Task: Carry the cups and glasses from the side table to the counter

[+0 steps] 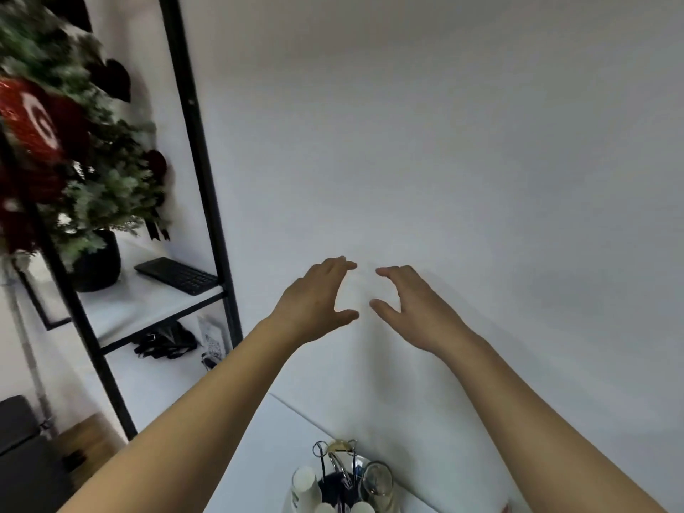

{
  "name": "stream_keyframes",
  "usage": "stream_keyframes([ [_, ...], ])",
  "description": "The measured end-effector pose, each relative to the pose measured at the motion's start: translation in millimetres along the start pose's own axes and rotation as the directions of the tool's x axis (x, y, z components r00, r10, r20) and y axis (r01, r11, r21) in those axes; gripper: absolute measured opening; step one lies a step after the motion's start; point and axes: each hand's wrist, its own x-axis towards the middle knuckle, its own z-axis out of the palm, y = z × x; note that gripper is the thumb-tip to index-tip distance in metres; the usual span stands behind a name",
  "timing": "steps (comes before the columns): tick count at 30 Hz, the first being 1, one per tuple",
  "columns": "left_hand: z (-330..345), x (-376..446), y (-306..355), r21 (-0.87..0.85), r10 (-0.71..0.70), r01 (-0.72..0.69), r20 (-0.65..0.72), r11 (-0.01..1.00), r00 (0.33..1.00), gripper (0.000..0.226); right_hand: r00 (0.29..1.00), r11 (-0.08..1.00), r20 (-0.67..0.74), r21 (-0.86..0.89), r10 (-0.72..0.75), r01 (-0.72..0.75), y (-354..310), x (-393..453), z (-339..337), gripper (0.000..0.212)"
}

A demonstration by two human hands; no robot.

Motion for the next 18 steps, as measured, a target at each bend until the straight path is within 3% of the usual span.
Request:
stream_keyframes([
  [10,-45,-131,-5,0.132,-0.236,0.252,-0.127,0.959,0.963,0.065,0.982,0.916,0.087,0.384,-0.165,0.119,-82,-33,56,0.046],
  [15,-91,-230,-22,0.178,-0.404,0.433,-0.175,0.884,0.898,0.057,0.919,0.848,0.149,0.461,-0.364,0.261,-159,-61,92,0.044],
  [18,-126,-313,-20,0.221,-0.527,0.568,-0.222,0.793,0.821,0.058,0.852,0.777,0.19,0.539,-0.489,0.325,-230,-86,107,0.044],
])
